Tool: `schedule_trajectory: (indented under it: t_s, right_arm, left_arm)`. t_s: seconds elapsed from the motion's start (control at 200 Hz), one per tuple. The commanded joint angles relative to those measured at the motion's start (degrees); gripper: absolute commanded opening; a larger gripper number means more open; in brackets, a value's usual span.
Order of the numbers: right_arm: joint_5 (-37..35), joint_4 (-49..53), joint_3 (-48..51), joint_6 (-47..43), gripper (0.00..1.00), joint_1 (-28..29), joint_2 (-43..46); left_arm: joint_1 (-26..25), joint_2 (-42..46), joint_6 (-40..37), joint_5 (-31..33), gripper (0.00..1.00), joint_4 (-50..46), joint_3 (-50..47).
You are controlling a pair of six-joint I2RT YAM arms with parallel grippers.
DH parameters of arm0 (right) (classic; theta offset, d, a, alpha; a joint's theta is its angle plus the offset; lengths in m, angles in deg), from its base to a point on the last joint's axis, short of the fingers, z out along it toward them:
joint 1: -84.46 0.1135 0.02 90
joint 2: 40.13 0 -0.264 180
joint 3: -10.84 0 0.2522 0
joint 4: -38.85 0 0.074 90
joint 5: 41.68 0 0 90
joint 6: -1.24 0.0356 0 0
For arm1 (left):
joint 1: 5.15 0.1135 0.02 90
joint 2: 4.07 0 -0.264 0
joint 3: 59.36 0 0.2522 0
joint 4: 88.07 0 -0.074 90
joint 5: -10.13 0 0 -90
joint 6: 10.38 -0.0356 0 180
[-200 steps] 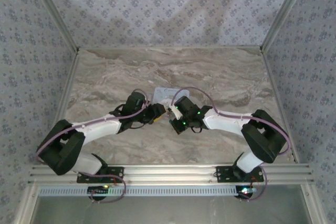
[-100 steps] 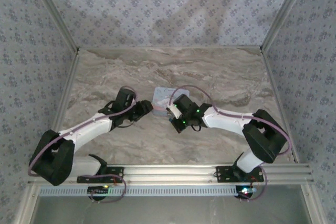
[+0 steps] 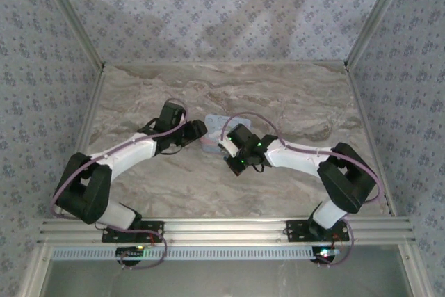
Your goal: Unlock the padlock with the key
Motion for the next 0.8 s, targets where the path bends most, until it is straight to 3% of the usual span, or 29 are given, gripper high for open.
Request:
schedule_trajectory:
  t_s: [0.0,0.35,0.795]
  right_arm:
    - [-0.84,0.77,-0.96,0.88,0.23,0.22,-0.23]
    - [-6.44,0.16,0.85,3.47,0.40,1.26,3.79]
    - [-17.22,-7.90,1.99,8.63,0.45,5.84,-3.47]
  left_arm:
    - [0.34,-0.79,-1.59,-0.55,0.56,-1.03,2.00]
    - [0.56,-2.31,-2.99,-0.44,0.56,-1.49,3.02]
    - [0.87,-4.22,-3.38,-0.96,0.57,-0.89,4.74]
